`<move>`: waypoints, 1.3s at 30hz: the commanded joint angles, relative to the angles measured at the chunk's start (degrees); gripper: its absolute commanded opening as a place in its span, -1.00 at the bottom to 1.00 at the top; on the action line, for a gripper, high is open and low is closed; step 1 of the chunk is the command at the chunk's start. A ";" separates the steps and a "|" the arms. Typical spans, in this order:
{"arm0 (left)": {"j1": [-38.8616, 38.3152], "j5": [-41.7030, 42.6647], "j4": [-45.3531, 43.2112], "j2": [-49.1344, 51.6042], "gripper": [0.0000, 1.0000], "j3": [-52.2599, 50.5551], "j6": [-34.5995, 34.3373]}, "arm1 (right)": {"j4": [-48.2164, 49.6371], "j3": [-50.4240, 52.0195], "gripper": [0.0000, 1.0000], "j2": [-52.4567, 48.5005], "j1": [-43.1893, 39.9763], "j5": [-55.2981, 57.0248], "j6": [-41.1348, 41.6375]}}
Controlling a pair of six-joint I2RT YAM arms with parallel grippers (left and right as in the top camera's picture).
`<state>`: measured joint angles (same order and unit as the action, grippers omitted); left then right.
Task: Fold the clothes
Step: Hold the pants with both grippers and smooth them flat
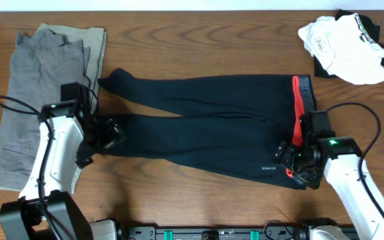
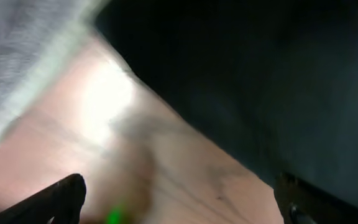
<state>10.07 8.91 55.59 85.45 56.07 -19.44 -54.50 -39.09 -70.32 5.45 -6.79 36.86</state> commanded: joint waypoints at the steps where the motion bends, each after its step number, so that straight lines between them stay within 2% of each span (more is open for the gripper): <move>1: 0.09 6.10 -1.86 0.26 0.96 -2.56 7.58 | 0.35 0.92 0.82 0.59 0.70 0.94 -1.92; 10: -3.65 5.51 -7.39 0.26 0.96 -7.72 9.60 | 4.83 0.94 0.87 0.59 0.68 2.91 -4.85; 15: -5.40 0.50 -12.35 0.26 0.96 -8.22 8.94 | 6.08 0.96 0.91 0.57 0.68 3.63 -5.25; 17: -5.40 0.55 -12.61 0.26 0.96 -8.22 3.34 | 6.10 0.96 0.92 0.57 0.68 4.11 -5.25; 19: -5.38 0.48 -11.17 0.26 0.96 -8.22 -5.16 | 6.12 0.96 0.93 0.57 0.68 4.59 -5.16; 24: -5.38 -4.04 -8.24 0.26 0.96 -8.90 -34.38 | 6.12 0.96 0.93 0.57 0.68 9.16 2.38; 26: -5.38 -5.81 -10.62 0.26 0.96 -9.31 -42.27 | 6.12 0.96 0.93 0.57 0.68 11.02 5.22; 28: -5.38 -5.97 -14.01 0.26 0.96 -9.35 -46.90 | 6.32 0.96 0.99 0.57 0.68 12.55 7.82; 33: -5.38 -4.09 -22.16 0.26 0.96 -9.35 -49.83 | 6.34 0.96 0.99 0.57 0.68 14.08 17.38; 36: -5.31 -8.11 -21.31 0.26 0.96 -9.35 -45.11 | 6.27 0.96 0.98 0.57 0.70 14.05 19.47; 39: -5.33 -9.62 -18.38 0.28 0.64 -9.51 -45.46 | 4.31 0.96 0.99 0.57 0.74 14.10 20.50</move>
<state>4.75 2.85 35.75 85.45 47.16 -64.51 -49.15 -38.39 -70.32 5.45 5.63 52.90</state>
